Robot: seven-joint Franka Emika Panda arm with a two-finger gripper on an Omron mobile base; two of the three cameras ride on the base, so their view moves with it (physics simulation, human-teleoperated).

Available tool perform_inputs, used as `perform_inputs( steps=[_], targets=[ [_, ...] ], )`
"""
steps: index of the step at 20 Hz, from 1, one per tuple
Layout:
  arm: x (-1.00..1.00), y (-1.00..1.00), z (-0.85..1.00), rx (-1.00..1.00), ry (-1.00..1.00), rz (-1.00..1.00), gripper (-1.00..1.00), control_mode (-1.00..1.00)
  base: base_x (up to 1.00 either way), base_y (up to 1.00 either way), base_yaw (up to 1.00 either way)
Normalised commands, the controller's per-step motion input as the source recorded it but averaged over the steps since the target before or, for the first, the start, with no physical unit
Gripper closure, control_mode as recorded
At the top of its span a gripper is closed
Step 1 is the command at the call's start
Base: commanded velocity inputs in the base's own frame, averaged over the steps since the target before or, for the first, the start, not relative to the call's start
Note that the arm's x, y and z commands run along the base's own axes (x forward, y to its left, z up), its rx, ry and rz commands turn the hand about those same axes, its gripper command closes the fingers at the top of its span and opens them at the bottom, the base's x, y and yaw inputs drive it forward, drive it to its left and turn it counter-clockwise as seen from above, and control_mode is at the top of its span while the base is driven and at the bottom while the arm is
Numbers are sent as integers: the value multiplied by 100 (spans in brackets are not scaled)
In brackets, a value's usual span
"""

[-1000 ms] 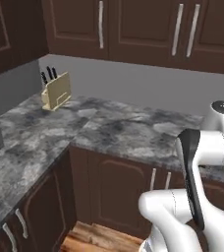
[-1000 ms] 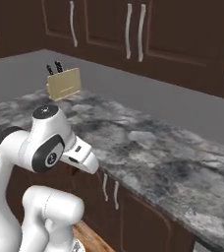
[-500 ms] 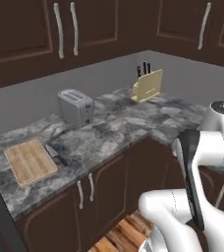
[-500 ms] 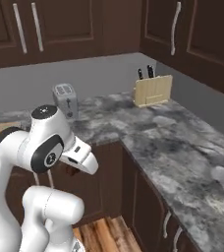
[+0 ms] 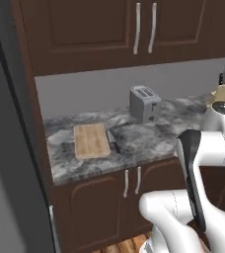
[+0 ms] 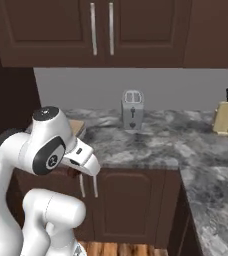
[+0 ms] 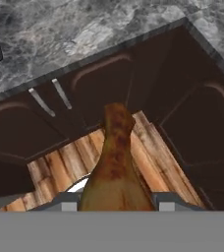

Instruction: Retrieve the chicken drumstick from the fridge and place it on the cutting board.

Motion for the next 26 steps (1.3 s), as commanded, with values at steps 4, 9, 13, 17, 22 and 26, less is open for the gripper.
perform_inputs(
  steps=[4, 9, 13, 17, 22, 26],
  targets=[
    [0, 0, 0, 0, 0, 0, 100, 100, 37, 1, 63],
    [0, 0, 0, 0, 0, 0, 100, 100, 35, 7, 64],
    [0, 0, 0, 0, 0, 0, 100, 100, 29, -9, 36],
    [0, 0, 0, 0, 0, 0, 100, 100, 70, -2, 27],
    [0, 0, 0, 0, 0, 0, 100, 100, 41, 0, 22],
    [0, 0, 0, 0, 0, 0, 100, 100, 16, 2, 14]
  ],
)
